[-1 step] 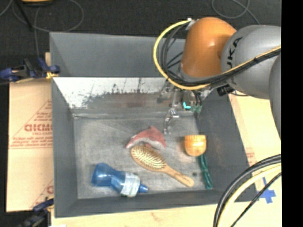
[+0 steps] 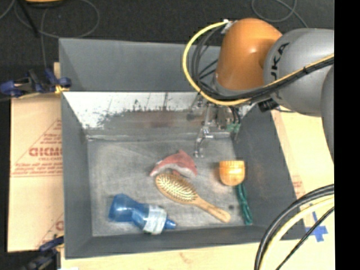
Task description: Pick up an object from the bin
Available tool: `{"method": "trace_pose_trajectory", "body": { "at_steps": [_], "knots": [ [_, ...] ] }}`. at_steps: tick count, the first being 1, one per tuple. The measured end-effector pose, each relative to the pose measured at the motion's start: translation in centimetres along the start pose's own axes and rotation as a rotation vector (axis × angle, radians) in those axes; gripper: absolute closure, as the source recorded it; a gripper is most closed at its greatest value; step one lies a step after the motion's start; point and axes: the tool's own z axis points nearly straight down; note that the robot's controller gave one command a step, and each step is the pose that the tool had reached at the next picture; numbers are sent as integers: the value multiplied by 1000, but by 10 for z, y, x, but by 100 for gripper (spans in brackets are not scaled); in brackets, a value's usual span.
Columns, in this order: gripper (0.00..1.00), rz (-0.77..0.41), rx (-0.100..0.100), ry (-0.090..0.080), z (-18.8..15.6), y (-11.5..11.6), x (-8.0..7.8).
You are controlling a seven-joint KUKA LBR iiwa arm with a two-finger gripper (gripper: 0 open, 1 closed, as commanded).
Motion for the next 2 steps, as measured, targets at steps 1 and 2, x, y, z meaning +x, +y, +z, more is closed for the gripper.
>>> {"method": "trace_pose_trajectory", "body": {
  "at_steps": [1, 2],
  "knots": [
    [0, 137, -1, -6, 41, 12, 17],
    [0, 21, 3, 3, 72, 15, 26]
  ]
}}
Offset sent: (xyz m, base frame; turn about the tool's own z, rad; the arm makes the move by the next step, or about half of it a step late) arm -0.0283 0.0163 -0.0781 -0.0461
